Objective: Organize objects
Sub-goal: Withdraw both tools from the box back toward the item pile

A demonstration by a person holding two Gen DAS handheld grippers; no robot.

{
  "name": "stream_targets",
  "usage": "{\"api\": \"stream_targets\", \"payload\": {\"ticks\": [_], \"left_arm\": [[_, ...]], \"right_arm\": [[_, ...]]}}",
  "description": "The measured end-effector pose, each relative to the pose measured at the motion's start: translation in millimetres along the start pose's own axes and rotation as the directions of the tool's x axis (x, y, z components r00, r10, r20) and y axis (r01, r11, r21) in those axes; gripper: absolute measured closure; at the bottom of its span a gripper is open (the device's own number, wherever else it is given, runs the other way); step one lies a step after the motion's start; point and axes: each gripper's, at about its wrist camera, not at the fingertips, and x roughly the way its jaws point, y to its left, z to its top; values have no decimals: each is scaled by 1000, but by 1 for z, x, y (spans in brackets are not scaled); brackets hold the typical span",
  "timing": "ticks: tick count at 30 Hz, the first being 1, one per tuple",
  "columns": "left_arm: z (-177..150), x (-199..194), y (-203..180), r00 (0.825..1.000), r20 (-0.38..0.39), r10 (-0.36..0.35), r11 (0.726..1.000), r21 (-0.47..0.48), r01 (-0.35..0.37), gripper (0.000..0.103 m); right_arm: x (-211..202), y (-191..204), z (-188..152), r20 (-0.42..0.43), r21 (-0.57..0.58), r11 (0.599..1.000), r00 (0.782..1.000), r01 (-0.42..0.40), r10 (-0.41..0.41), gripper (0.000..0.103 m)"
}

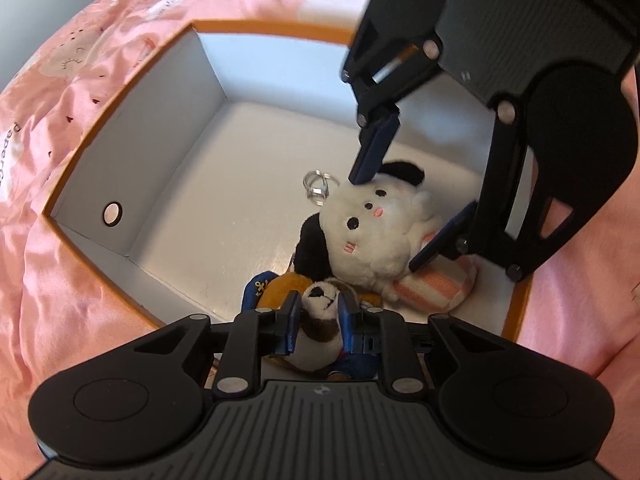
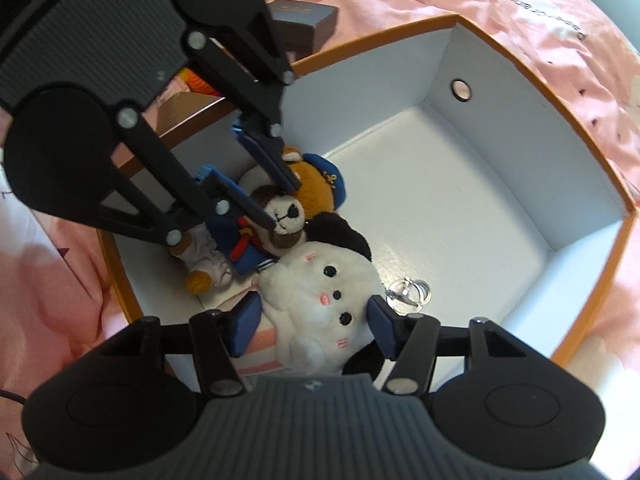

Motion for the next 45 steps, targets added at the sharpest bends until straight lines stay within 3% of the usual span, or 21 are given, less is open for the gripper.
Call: {"api": "stream_targets", "payload": {"ticks": [5, 8, 11, 17, 23, 29, 33, 37, 40, 45], "left_arm": [[-1, -25, 1, 998, 63, 28, 999, -33, -26, 74], [-6, -46, 3, 994, 97, 45, 994, -106, -35, 68], [-13, -66, 1, 988, 106, 110, 977, -194, -88, 68], [-46, -110, -8, 970, 129, 206, 906, -399, -140, 62], [-91, -126, -20, 935, 75, 346, 778, -580, -242, 62], [-130, -125, -18, 936, -50, 348, 646, -711, -278, 63], [-152, -113, -14, 936, -133, 325, 580, -753, -309, 63], [-167, -107, -20, 913, -206, 352, 572, -725, -384, 63], [-178, -104, -26, 919, -223, 325, 579, -721, -380, 65], [-190, -108, -24, 920, -217, 326, 563, -738, -373, 65]], "right_arm": [[-18, 5, -2, 28, 53, 998, 998, 47, -48, 41], [-34, 12, -2, 81, 111, 992, 994, 66, -75, 41], [-52, 26, -1, 154, 175, 981, 982, 86, -114, 41], [-75, 78, 5, 333, 286, 956, 929, 63, -161, 40], [-77, 123, 18, 405, 321, 945, 893, 64, -198, 40], [-56, 158, 28, 399, 353, 934, 894, 56, -204, 46], [-30, 170, 40, 368, 368, 928, 908, 55, -200, 52], [-14, 178, 51, 337, 381, 924, 926, 31, -170, 60], [-6, 181, 60, 320, 379, 925, 935, 22, -152, 65], [7, 183, 77, 301, 382, 924, 947, -12, -112, 67]]}}
